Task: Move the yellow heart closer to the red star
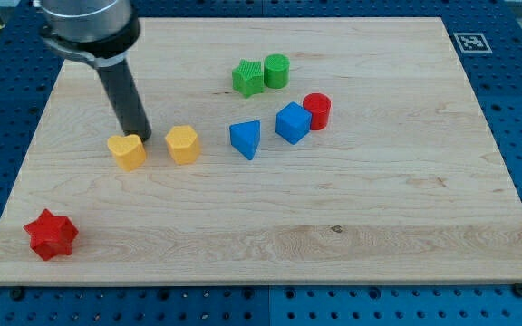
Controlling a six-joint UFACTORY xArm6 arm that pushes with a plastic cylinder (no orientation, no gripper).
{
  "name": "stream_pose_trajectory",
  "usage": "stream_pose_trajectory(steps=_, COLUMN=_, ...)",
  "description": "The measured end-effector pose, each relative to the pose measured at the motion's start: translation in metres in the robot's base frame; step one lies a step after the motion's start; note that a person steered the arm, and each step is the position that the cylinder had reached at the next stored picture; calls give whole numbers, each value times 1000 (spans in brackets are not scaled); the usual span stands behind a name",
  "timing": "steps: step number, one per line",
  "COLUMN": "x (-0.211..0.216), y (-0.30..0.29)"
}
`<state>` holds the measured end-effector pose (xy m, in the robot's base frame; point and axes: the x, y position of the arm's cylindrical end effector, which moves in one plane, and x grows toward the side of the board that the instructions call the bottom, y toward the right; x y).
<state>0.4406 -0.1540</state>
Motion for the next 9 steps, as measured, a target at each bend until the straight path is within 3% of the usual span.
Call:
stream_pose_trajectory(steps=2, x=28, y=5)
stream_pose_trajectory(steps=4, x=32, y=-62)
stream_pose_trajectory(steps=6, x=8, y=-93)
stream_pose_trajectory(steps=7, x=23, y=-120)
stream_pose_trajectory(steps=9, x=44, y=-107)
